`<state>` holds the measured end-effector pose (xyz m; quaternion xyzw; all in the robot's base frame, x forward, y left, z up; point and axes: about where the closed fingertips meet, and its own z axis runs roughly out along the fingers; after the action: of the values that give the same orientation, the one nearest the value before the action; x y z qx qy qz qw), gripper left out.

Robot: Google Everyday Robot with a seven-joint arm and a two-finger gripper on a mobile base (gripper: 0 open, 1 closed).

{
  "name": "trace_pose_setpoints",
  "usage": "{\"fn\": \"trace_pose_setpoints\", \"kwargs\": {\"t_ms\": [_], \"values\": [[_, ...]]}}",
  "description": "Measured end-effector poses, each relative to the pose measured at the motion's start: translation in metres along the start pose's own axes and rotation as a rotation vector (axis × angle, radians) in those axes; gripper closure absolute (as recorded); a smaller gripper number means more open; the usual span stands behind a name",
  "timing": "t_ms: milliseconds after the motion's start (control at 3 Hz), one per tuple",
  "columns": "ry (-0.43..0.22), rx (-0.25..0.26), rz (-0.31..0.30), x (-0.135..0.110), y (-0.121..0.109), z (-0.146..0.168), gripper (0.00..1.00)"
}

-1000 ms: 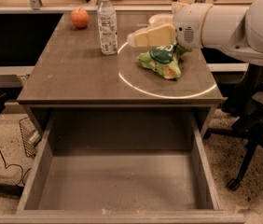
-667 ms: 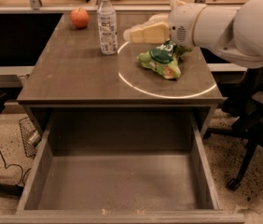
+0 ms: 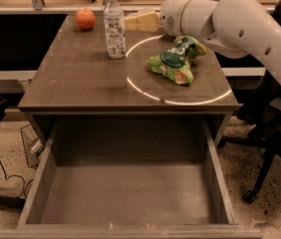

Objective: Place blue plastic bottle into top drawer

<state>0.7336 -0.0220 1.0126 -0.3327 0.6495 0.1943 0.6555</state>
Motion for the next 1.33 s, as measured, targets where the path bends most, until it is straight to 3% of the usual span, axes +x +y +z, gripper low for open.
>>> {"fn": "trace_pose_setpoints", "kwargs": {"t_ms": [333,667,1000,1333], "values": [[0.036,-0.03,-0.026,0.003,-0.008,0.03,0.0],[0.02,-0.08,-0.012,0.007,-0.008,0.065,0.0],[-0.044,-0.122,0.045,0.012,0.0,0.097,0.0],[-0.114,-0.154,0.151,0.016,0.032,0.117,0.0]]}}
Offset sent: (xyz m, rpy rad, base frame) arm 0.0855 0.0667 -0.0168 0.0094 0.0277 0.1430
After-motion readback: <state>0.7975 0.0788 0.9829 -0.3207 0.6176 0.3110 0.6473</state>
